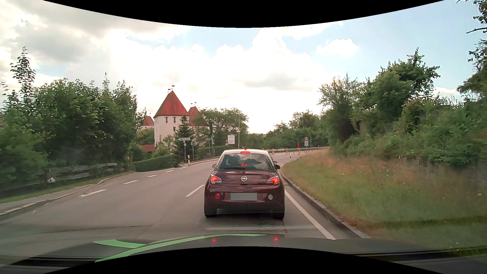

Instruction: Follow the waypoints while adhering to traffic rules and regulations

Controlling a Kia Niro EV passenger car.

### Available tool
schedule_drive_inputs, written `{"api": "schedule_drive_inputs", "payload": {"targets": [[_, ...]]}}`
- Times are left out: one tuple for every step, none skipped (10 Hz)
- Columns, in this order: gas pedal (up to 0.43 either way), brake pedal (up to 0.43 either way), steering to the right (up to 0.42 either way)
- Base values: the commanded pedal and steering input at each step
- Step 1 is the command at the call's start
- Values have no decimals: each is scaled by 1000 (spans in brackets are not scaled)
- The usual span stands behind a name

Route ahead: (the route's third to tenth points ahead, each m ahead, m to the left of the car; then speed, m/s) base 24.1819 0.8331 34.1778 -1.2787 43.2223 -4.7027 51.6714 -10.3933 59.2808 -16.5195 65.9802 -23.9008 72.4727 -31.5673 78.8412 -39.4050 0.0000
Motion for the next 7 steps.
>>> {"api": "schedule_drive_inputs", "payload": {"targets": [[0, 311, 27], [0, 311, 27], [0, 311, 27], [0, 311, 27], [0, 311, 27], [0, 311, 27], [0, 311, 27]]}}
